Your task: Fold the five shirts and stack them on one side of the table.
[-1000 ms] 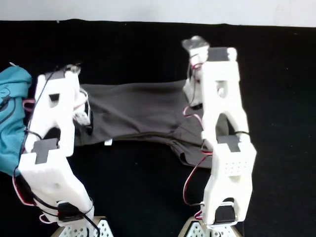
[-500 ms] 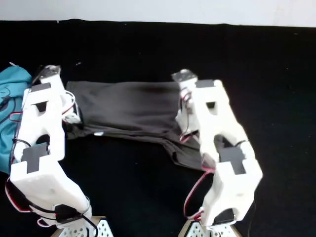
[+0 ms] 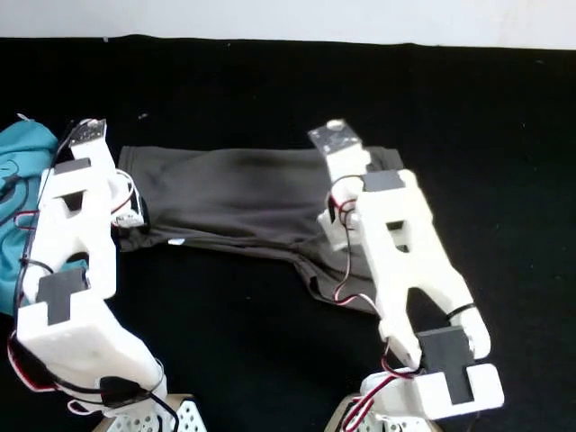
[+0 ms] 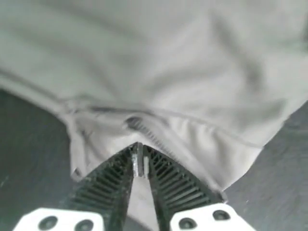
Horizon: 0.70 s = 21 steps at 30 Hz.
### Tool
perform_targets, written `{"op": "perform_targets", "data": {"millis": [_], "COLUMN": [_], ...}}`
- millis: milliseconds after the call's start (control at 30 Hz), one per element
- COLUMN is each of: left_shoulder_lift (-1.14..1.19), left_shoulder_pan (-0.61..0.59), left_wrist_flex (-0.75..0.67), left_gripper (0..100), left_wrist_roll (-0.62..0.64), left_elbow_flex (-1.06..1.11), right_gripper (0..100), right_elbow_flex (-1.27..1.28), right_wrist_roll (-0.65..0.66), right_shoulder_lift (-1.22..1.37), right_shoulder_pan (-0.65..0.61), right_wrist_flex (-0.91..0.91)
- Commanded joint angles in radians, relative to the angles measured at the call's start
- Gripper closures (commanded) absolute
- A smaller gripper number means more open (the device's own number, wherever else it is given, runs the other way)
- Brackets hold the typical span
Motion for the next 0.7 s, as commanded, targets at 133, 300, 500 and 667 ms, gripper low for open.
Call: {"op": "perform_targets", "data": {"millis": [133,300,500,667], "left_shoulder_lift": [0.004,0.004,0.004,0.004], "left_shoulder_pan": [0.039,0.039,0.039,0.039], "left_wrist_flex": [-0.051,-0.054,-0.054,-0.054], "left_gripper": [86,86,86,86], "left_wrist_roll": [-0.002,-0.002,-0.002,-0.002], "left_elbow_flex": [0.038,0.044,0.042,0.042], "right_gripper": [99.2,99.2,99.2,99.2], "right_elbow_flex": [0.012,0.01,0.042,0.047], "right_wrist_roll": [-0.003,-0.002,0.109,0.175], "right_shoulder_lift": [0.148,0.142,0.041,-0.101], "right_shoulder_pan": [0.018,-0.093,-0.173,-0.143], "right_wrist_flex": [-0.159,0.007,0.157,0.271]}}
